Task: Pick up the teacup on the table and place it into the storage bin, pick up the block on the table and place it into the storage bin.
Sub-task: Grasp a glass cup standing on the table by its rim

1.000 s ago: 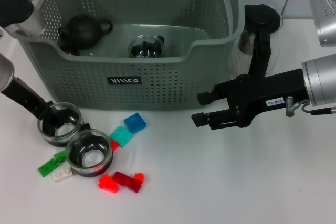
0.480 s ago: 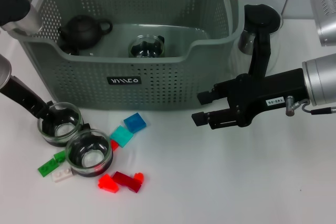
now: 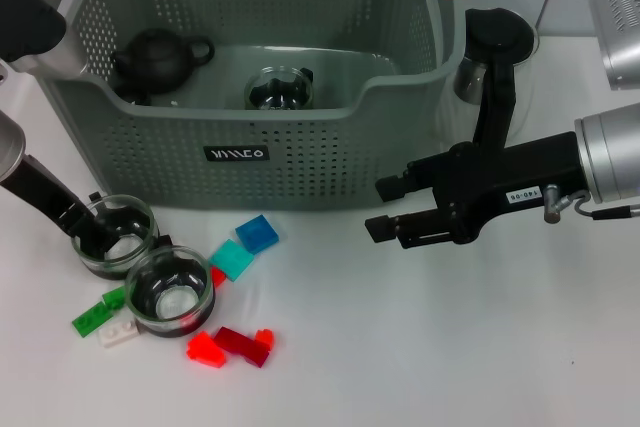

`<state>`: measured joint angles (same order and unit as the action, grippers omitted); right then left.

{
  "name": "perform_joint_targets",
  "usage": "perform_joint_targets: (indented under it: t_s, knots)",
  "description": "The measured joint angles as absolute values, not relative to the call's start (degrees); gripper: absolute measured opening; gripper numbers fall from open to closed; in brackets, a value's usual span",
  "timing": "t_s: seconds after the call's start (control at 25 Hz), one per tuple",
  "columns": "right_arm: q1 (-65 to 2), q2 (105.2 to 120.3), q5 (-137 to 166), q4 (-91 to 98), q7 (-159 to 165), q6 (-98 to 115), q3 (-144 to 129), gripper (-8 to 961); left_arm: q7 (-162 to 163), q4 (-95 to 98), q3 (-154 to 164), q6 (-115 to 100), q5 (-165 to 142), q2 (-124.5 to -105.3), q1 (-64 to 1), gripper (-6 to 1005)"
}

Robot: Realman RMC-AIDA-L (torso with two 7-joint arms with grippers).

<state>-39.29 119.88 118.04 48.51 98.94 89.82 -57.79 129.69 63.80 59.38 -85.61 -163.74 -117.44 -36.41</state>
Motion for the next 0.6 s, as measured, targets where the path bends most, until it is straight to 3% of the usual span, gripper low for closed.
perform_joint_targets:
  t_s: [0.6]
  knots:
    - [-39.3, 119.88, 118.0, 48.5, 98.5, 89.8, -57.5, 609, 130.1, 64.6, 60.9, -85.8, -163.7, -117.47, -36.1, 791]
